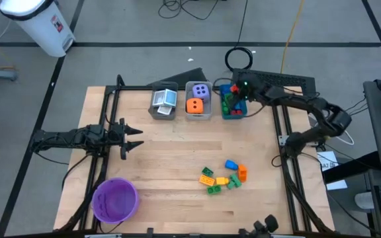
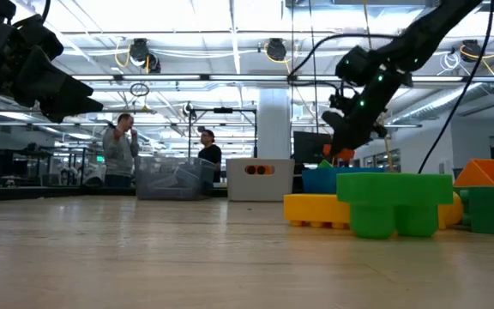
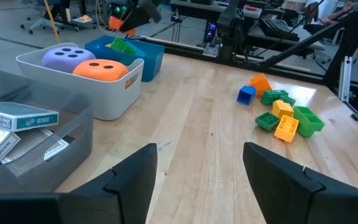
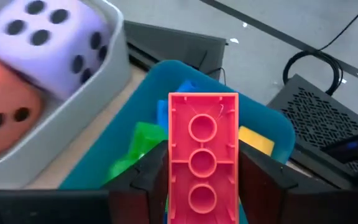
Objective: Pick & Place Toys
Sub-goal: Put the orange game piece into the blue bin
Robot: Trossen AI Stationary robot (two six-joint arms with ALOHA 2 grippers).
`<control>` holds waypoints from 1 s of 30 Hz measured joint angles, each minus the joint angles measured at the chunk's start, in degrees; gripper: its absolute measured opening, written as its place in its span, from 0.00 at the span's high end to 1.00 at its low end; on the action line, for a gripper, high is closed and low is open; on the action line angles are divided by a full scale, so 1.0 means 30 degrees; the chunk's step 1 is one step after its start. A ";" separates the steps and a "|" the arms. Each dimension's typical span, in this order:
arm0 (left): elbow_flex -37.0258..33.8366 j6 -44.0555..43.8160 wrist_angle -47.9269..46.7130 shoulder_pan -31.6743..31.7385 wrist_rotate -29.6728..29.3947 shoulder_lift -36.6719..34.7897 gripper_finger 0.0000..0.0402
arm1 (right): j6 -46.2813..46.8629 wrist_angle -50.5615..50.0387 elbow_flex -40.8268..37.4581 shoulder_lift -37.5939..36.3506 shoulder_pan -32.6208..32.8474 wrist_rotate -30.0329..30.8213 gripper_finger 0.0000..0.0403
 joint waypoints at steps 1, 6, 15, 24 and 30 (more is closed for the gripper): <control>0.0000 0.0000 0.0000 -0.0001 0.0000 0.0006 0.39 | -0.0140 0.0213 0.0007 0.0303 -0.0218 -0.0002 0.64; 0.0000 0.0000 -0.0001 0.0000 0.0000 0.0007 0.39 | -0.0357 0.1423 0.0007 0.1703 -0.1166 -0.0002 0.63; 0.0000 0.0000 0.0004 0.0000 0.0006 0.0000 0.39 | -0.0645 0.2030 0.0000 0.2637 -0.1531 -0.0776 0.63; 0.0000 0.0000 0.0002 0.0000 0.0000 0.0000 0.39 | -0.0648 0.2030 0.0000 0.2626 -0.1516 -0.0975 0.56; 0.0000 0.0000 -0.0001 0.0000 0.0000 0.0000 0.39 | -0.0648 0.2029 0.0000 0.2624 -0.1479 -0.0965 0.50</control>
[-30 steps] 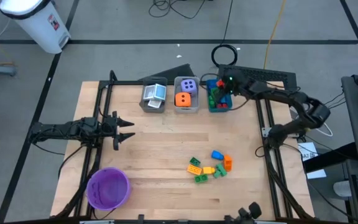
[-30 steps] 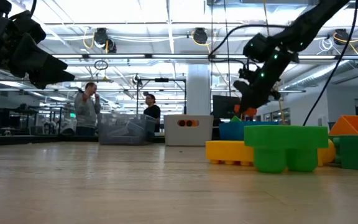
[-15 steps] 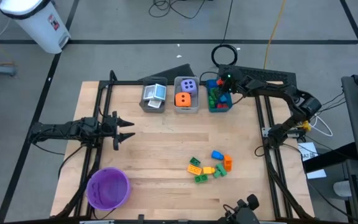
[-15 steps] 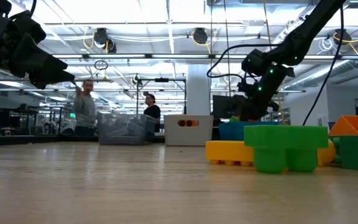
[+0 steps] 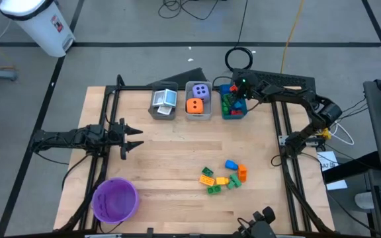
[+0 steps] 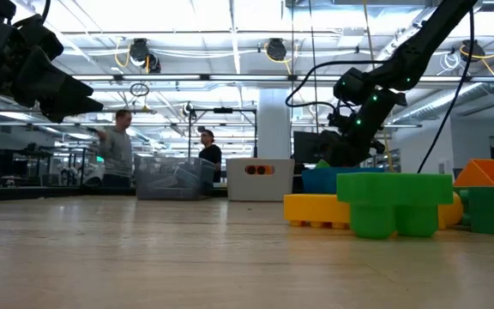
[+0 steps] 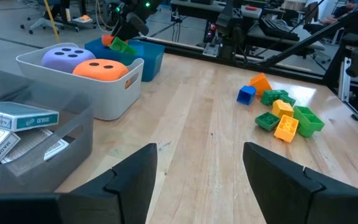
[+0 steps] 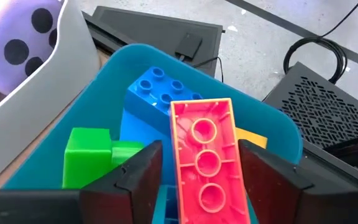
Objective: Pick & Place Toys
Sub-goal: Put the orange game piece into the blue bin, then put the light orange game piece into the blue bin
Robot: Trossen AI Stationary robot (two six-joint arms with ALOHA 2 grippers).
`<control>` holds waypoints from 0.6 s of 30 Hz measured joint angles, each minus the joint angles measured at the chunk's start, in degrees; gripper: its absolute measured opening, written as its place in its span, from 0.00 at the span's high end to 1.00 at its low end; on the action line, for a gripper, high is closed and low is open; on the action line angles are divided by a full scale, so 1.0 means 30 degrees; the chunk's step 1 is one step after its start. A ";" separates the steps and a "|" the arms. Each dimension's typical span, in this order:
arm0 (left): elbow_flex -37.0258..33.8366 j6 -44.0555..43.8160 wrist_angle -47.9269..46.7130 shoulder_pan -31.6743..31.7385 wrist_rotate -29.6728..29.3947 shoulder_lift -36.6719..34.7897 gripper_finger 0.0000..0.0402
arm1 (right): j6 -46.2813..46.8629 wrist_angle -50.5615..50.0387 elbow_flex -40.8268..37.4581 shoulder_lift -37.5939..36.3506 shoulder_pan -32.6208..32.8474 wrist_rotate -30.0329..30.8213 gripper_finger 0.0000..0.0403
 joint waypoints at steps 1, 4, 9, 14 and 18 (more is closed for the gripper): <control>0.0001 0.0000 0.0000 0.0000 0.0000 0.0000 0.39 | -0.0002 -0.0006 0.0000 -0.0045 0.0059 0.0007 0.49; 0.0000 0.0000 0.0005 -0.0001 0.0000 0.0000 0.39 | -0.0220 -0.0116 -0.0007 -0.0594 0.0284 0.0020 0.45; 0.0000 0.0000 0.0006 0.0000 0.0000 0.0000 0.39 | -0.0636 -0.0513 -0.0007 -0.2307 0.1380 0.0020 0.39; 0.0000 0.0000 -0.0001 0.0000 0.0000 0.0000 0.39 | -0.0639 -0.2360 -0.0007 -0.4578 0.3535 -0.0022 0.35; 0.0000 0.0000 0.0000 -0.0002 0.0000 0.0000 0.39 | -0.0475 -0.4422 -0.0007 -0.6238 0.6324 -0.0053 0.35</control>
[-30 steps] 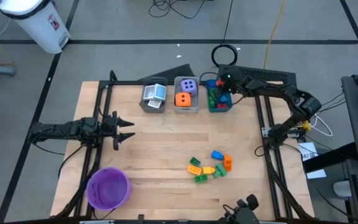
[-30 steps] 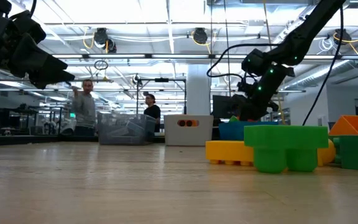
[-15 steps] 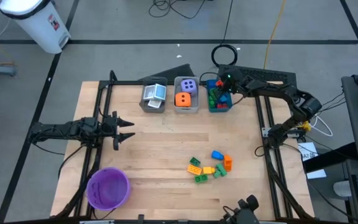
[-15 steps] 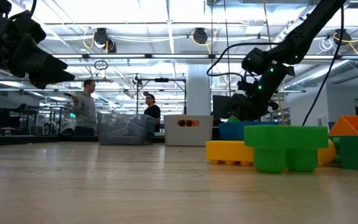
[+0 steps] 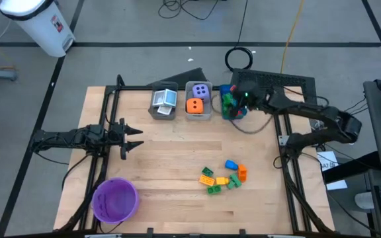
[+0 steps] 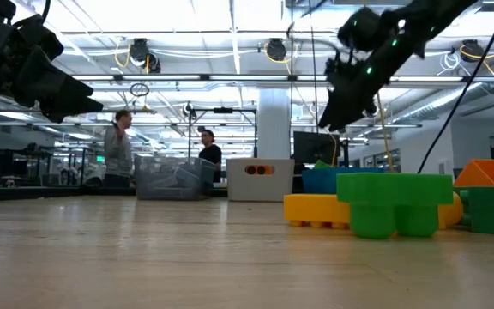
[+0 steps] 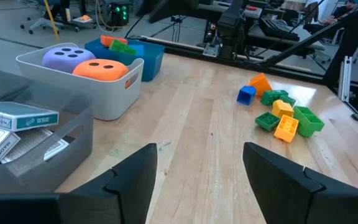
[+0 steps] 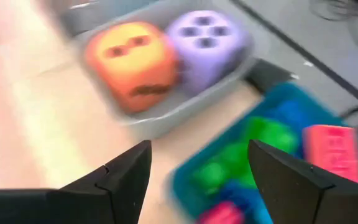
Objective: Pick & Place Toys
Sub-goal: Put the light orange game piece into the blue bin
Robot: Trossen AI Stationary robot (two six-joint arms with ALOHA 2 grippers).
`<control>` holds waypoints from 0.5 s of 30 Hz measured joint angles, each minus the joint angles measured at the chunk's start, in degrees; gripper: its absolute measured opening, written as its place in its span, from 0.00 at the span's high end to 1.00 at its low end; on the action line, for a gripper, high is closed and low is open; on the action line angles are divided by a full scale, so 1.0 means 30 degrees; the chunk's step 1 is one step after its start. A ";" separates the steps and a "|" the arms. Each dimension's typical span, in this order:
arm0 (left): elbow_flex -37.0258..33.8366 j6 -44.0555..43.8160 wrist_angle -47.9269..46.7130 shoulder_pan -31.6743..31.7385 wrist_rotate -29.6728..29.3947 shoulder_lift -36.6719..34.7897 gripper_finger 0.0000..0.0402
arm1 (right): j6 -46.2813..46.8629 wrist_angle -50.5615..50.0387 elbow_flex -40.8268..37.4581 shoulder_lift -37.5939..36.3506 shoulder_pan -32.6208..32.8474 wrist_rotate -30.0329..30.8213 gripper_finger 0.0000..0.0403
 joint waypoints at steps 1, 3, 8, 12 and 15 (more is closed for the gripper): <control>0.0000 -0.0002 0.0001 0.0002 0.0000 0.0000 0.39 | 0.0174 -0.0477 0.0000 -0.0359 0.0778 -0.0014 0.36; 0.0000 0.0000 -0.0001 0.0002 0.0000 0.0006 0.39 | 0.0835 -0.1562 0.0000 -0.0996 0.2468 -0.0007 0.36; 0.0000 -0.0002 0.0001 0.0000 0.0000 0.0000 0.39 | 0.2973 -0.3720 0.0000 -0.1906 0.7235 -0.0016 0.37; 0.0000 0.0000 -0.0001 -0.0001 0.0000 0.0003 0.39 | 0.6572 -0.5398 0.0000 -0.2160 1.0693 -0.0022 0.37; 0.0000 -0.0002 0.0001 -0.0002 0.0005 0.0000 0.39 | 0.9669 -0.7292 0.0000 -0.2211 1.2909 0.0008 0.37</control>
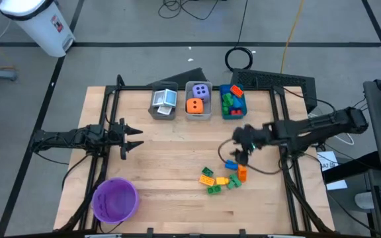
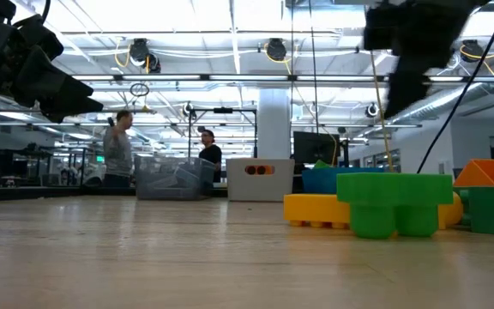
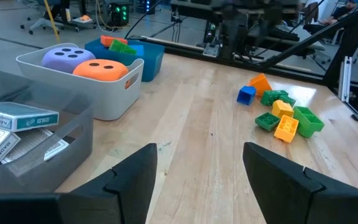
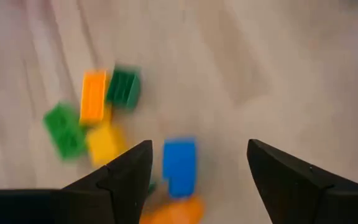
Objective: Pick & Place Toys
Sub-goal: Put the light orange game piece into the blue bin
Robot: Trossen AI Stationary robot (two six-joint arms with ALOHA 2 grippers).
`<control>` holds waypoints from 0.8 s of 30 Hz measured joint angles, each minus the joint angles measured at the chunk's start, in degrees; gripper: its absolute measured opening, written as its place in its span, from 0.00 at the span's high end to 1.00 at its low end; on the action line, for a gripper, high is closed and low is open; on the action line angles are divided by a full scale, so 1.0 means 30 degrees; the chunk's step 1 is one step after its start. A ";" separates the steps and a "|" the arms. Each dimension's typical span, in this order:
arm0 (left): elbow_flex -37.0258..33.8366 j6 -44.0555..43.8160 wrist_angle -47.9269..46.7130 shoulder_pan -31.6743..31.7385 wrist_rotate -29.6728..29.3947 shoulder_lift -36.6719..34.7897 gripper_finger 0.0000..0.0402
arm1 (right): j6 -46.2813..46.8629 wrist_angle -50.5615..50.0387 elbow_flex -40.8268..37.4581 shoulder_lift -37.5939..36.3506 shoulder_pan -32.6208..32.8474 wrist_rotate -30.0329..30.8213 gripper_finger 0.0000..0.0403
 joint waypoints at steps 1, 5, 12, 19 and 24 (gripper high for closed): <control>0.0000 0.0000 0.0002 0.0003 -0.0002 0.0002 0.39 | 0.0977 -0.0599 0.0000 0.0000 0.0666 0.0014 0.37; 0.0000 0.0002 0.0004 0.0001 -0.0005 0.0001 0.39 | 0.4507 -0.2185 0.0000 0.0332 0.2683 0.0135 0.37; 0.0000 0.0002 0.0005 0.0004 -0.0005 0.0001 0.39 | 0.8913 -0.2907 -0.0022 0.1808 0.4632 0.0022 0.37; 0.0000 0.0002 0.0005 0.0001 -0.0005 0.0000 0.39 | 1.0756 -0.2775 -0.0022 0.2705 0.4808 0.0041 0.37; 0.0000 0.0002 0.0005 0.0005 -0.0005 0.0000 0.39 | 1.1324 -0.2574 -0.0022 0.3591 0.4801 -0.0956 0.37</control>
